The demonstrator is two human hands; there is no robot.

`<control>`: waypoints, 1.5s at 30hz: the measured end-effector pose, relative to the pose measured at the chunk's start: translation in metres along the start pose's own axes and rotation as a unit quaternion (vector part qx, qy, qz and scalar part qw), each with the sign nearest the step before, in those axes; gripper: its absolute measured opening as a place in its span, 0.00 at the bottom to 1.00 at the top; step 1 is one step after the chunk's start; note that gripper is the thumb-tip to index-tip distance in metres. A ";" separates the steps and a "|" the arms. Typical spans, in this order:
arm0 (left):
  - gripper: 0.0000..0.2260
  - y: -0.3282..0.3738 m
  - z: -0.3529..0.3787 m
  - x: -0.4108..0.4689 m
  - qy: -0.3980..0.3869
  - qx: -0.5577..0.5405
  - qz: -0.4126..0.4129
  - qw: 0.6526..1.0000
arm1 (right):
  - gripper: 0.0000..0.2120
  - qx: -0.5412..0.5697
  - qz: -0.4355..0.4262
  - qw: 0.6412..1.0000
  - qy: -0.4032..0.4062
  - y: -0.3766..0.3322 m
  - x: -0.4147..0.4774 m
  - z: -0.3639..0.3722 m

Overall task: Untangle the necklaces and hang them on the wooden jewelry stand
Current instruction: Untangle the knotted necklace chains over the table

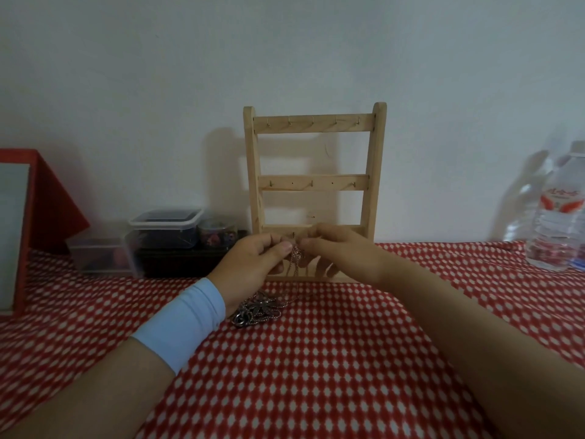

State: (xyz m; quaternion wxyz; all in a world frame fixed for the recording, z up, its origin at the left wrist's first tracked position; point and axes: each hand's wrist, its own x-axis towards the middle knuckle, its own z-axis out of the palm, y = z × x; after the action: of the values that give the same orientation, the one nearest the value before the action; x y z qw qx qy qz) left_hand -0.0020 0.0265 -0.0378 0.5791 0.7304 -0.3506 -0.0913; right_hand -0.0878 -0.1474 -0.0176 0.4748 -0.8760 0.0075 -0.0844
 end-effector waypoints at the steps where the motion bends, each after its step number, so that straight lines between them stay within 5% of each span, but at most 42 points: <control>1: 0.08 0.000 0.000 0.000 0.007 -0.001 0.005 1.000 | 0.11 0.021 -0.008 1.000 -0.008 0.001 0.000 0.001; 12: 0.07 0.000 0.007 -0.006 0.002 -0.069 0.005 0.998 | 0.02 0.103 -0.036 0.994 0.003 0.001 -0.001 -0.001; 20: 0.10 -0.002 0.000 -0.004 0.016 0.065 0.039 0.997 | 0.07 -0.004 -0.018 1.000 -0.003 0.003 0.000 -0.001; 26: 0.14 -0.004 0.002 -0.007 -0.078 0.100 -0.030 0.991 | 0.07 -0.007 -0.033 0.999 -0.002 0.004 -0.002 -0.001; 32: 0.04 -0.007 0.009 -0.007 0.015 0.055 0.037 0.998 | 0.10 0.009 -0.037 0.999 0.006 0.000 -0.003 0.001; 38: 0.02 -0.003 0.011 -0.010 0.070 -0.002 0.011 0.998 | 0.13 -0.018 -0.039 0.999 0.004 0.006 0.002 0.005; 45: 0.08 -0.002 0.013 -0.008 -0.030 -0.206 -0.114 0.971 | 0.08 -0.059 -0.066 0.990 0.109 0.006 0.005 0.008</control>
State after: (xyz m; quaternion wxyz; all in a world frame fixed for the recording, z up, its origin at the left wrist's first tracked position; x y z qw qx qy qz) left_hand -0.0141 0.0218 -0.0462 0.6920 0.6275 -0.2560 -0.2486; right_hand -0.0815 -0.1446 -0.0259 0.4119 -0.8866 0.0062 -0.2105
